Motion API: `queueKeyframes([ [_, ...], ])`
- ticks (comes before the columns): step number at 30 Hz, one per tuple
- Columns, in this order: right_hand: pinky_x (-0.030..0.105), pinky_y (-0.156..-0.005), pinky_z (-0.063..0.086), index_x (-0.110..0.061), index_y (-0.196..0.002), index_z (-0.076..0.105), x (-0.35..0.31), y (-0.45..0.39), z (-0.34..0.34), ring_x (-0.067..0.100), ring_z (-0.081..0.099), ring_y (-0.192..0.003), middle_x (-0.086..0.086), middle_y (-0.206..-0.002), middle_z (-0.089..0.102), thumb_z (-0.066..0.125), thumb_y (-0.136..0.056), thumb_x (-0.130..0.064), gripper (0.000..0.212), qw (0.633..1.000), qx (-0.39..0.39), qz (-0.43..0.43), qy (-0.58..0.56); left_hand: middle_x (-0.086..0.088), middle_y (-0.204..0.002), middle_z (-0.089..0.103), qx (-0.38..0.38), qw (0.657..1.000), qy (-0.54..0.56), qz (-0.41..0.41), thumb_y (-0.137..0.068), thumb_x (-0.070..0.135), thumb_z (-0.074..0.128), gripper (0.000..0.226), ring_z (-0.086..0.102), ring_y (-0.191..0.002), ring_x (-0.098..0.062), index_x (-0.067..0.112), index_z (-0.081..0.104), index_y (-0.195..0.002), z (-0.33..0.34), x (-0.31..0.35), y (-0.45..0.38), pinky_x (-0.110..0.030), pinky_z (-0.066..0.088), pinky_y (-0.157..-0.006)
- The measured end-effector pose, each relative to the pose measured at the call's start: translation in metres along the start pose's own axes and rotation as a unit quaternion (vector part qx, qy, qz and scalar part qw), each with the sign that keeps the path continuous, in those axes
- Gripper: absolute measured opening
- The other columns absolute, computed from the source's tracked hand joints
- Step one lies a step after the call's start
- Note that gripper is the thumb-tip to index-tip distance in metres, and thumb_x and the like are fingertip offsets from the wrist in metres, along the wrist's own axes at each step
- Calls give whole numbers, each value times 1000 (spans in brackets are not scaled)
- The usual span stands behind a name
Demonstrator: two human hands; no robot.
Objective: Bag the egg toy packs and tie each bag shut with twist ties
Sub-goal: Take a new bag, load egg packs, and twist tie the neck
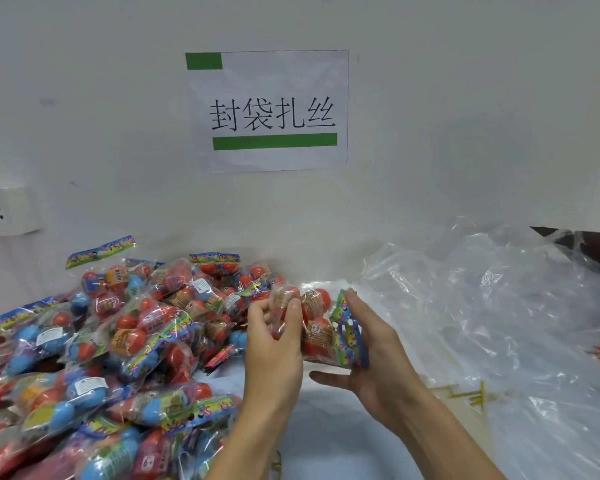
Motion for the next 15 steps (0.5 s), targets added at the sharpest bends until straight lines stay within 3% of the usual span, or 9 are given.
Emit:
queueKeyframes([
  [3,36,-70,61,-24,-114,68,2,-2,2,23,76,-92,2,-104,77,73,-80,-52,44,998,36,-39,41,1,-95,71,-25,999,17,-11,-97,25,60,12,71,-85,-4,21,56,-107,2,-1,1,-17,54,-66],
  [5,31,-66,60,-21,-113,67,2,-2,0,21,77,-87,2,-99,78,73,-87,-37,31,995,69,-63,40,-6,-107,69,-43,997,35,-47,-96,24,62,17,71,-94,-16,21,54,-111,2,-4,0,-33,58,-78],
  [8,28,-63,58,-18,-111,67,0,-1,-3,20,75,-80,5,-95,77,72,-91,-26,22,993,81,-75,37,-12,-107,67,-33,993,59,-94,-87,18,73,31,67,-87,-22,20,54,-112,-3,-6,-5,-50,54,-92],
  [12,28,-64,57,-16,-110,69,-1,1,0,17,73,-76,4,-90,76,73,-90,-19,21,994,41,-91,53,-4,-100,75,-75,982,83,-149,-70,44,75,60,72,-92,-24,15,62,-121,-8,-6,-8,-49,55,-91],
  [15,31,-68,60,-20,-109,70,0,3,3,22,76,-84,5,-94,77,74,-89,-20,21,990,25,-111,83,-11,-104,76,-80,975,104,-182,-79,49,77,54,74,-95,-31,11,67,-117,-5,-5,-4,-52,57,-90],
])
Point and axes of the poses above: each hand's wrist, its own y-axis away from the middle knuckle, its own z-axis out of the palm, x = y × z, the point moved 2 cm from there along -y, towards the middle knuckle
